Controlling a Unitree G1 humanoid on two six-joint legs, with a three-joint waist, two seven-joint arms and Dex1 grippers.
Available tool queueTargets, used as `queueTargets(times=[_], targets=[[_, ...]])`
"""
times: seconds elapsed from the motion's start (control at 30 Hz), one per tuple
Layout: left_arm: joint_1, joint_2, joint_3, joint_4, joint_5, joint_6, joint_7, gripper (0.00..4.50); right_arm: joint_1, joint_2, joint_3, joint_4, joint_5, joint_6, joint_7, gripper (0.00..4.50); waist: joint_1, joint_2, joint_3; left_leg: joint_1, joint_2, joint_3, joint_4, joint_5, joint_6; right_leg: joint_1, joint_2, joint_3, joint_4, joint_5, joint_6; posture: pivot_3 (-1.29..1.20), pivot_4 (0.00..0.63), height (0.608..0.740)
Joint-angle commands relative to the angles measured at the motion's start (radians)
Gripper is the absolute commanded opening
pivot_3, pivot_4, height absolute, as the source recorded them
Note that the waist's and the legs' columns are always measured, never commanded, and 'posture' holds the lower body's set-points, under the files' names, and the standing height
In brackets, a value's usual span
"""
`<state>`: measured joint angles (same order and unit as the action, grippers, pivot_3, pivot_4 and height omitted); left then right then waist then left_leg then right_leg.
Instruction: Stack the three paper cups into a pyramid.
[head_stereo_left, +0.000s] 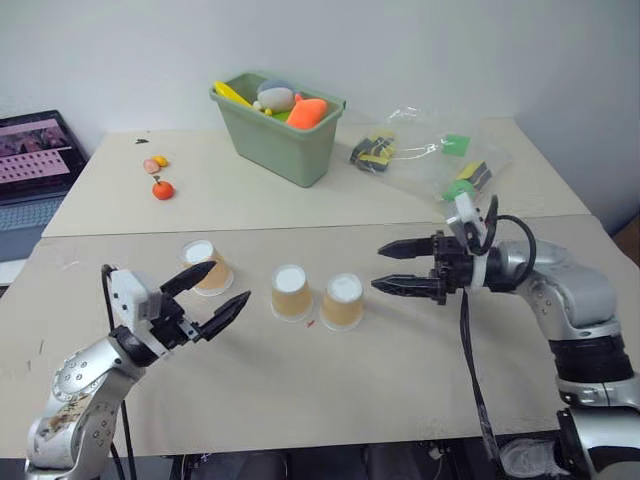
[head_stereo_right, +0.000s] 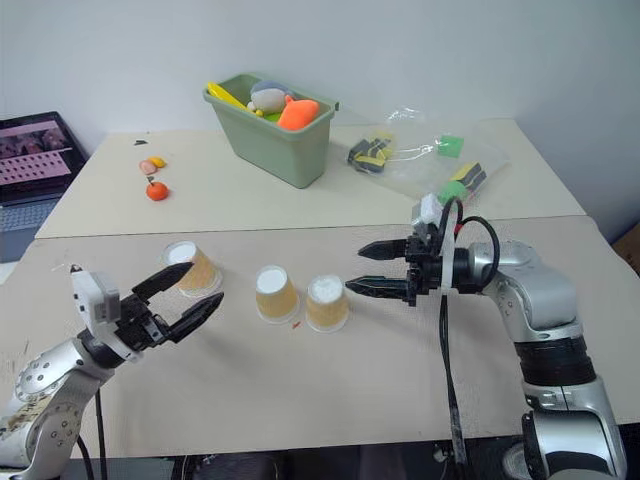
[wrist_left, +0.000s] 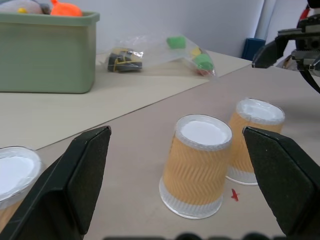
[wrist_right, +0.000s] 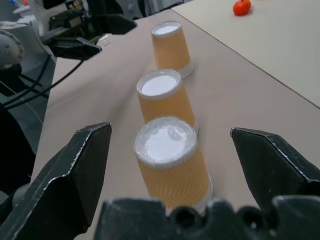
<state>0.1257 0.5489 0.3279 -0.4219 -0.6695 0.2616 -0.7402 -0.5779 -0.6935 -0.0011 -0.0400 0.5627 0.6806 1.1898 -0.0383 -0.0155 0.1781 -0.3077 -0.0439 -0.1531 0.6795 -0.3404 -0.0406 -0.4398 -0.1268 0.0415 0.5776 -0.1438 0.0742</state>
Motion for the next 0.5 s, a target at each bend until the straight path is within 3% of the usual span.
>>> queueTargets(times=[0.03,0.2,0.5], targets=[[0.027,-0.023,0.132,0.025,-0.049,0.005,0.076,4.5,-0.014,-0.022,-0.08,0.156,-0.084,-0.152,-0.069,4.44,0.0,0.0,0.0,0.001,0.0,0.0,0.0,0.0,0.0,0.0,0.0,0.0,0.0,0.0,0.0,0.0,0.15,0.74],[0.108,-0.06,0.237,0.04,-0.098,0.024,0.131,4.5,0.015,-0.019,-0.095,0.259,-0.121,-0.258,-0.063,4.44,-0.005,0.0,0.0,0.001,0.0,0.001,0.0,0.0,0.0,0.001,0.0,0.0,0.0,0.0,-0.001,0.0,0.15,0.74],[0.129,-0.056,0.229,0.03,-0.09,0.033,0.137,4.5,0.188,-0.058,0.0,0.029,-0.127,-0.251,0.042,4.44,0.007,0.0,0.0,0.0,0.0,0.001,0.0,0.0,0.0,0.001,0.0,0.0,-0.001,0.0,0.0,0.0,0.15,0.74]])
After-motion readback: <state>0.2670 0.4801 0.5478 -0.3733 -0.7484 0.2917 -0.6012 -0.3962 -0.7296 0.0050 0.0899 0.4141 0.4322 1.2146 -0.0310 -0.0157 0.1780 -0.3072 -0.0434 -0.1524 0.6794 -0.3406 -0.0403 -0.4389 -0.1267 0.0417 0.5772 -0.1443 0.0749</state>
